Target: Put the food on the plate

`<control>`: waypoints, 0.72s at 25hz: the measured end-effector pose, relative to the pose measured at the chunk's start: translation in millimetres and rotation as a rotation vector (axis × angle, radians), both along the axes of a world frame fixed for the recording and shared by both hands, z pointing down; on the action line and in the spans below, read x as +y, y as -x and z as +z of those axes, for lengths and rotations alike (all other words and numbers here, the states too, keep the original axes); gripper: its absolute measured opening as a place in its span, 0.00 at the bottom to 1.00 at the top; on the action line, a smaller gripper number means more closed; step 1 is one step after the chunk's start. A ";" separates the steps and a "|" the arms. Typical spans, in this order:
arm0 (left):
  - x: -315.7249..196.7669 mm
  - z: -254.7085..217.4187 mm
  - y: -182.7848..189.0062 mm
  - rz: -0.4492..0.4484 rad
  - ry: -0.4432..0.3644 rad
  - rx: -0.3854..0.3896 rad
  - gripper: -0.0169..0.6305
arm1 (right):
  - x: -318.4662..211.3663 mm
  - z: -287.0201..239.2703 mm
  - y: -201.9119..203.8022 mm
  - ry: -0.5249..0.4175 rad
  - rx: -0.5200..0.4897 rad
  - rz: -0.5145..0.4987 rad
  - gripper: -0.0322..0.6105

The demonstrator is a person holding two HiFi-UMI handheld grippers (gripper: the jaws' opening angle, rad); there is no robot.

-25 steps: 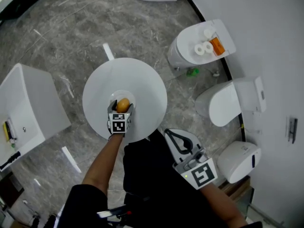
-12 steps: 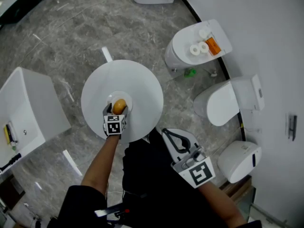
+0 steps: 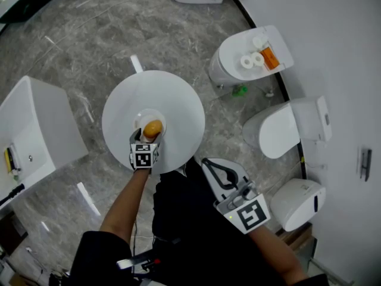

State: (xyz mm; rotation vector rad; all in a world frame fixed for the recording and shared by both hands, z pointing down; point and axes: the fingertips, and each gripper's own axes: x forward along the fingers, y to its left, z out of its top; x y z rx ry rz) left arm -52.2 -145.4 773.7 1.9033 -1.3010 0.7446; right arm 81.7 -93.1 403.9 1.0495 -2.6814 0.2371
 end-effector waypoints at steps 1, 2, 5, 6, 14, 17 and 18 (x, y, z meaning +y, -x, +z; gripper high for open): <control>1.1 0.4 0.0 -0.001 0.002 -0.003 0.57 | 0.7 -0.8 -0.9 0.000 -0.002 -0.006 0.06; 1.5 0.3 -0.5 -0.001 0.002 -0.005 0.57 | 0.9 -2.0 -2.3 -0.002 -0.005 -0.010 0.06; 2.8 -2.1 -5.6 0.001 0.000 -0.003 0.57 | 0.3 -5.9 -6.7 -0.007 -0.013 -0.009 0.06; 4.2 -3.0 -7.5 0.004 -0.001 -0.001 0.57 | 0.8 -6.6 -7.3 -0.008 -0.013 -0.009 0.06; 8.9 -0.4 -12.1 0.001 0.014 -0.007 0.57 | 6.6 -6.5 -7.9 -0.009 0.005 -0.030 0.06; 6.3 1.5 -9.9 -0.015 0.017 -0.016 0.57 | 6.7 -5.8 -12.3 -0.002 0.010 -0.029 0.06; 4.3 2.2 -9.8 -0.017 0.015 -0.018 0.57 | 6.3 -4.7 -13.8 -0.001 0.013 -0.028 0.06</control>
